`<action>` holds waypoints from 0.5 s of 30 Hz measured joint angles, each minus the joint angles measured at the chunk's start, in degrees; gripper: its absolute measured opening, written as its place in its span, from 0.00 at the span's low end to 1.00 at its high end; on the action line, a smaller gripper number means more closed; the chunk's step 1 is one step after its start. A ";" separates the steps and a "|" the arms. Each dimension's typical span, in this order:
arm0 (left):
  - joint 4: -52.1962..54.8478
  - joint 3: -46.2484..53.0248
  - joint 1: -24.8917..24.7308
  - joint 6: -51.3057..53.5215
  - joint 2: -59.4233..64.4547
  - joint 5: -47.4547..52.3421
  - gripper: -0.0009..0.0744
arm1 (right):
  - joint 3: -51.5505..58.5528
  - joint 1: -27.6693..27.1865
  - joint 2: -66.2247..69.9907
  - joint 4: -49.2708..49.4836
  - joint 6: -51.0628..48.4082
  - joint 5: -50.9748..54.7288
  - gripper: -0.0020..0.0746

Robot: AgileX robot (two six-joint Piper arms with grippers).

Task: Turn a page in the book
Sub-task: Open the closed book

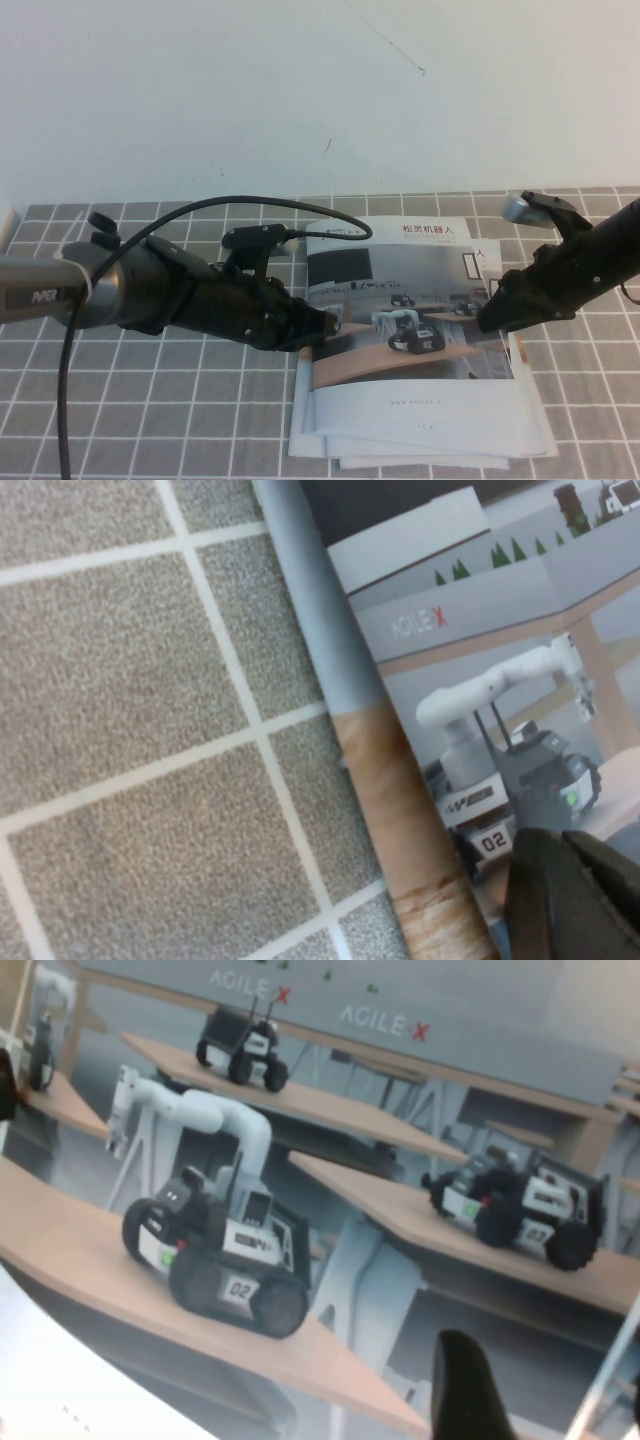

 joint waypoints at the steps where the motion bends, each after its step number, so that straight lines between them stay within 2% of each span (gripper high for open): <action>1: 0.00 0.00 0.00 0.00 0.00 0.00 0.01 | 0.00 0.00 0.00 0.52 -0.27 0.15 0.49; 15: -0.11 0.00 0.00 0.12 0.00 0.00 0.01 | 0.00 0.50 0.00 5.90 -2.83 1.45 0.49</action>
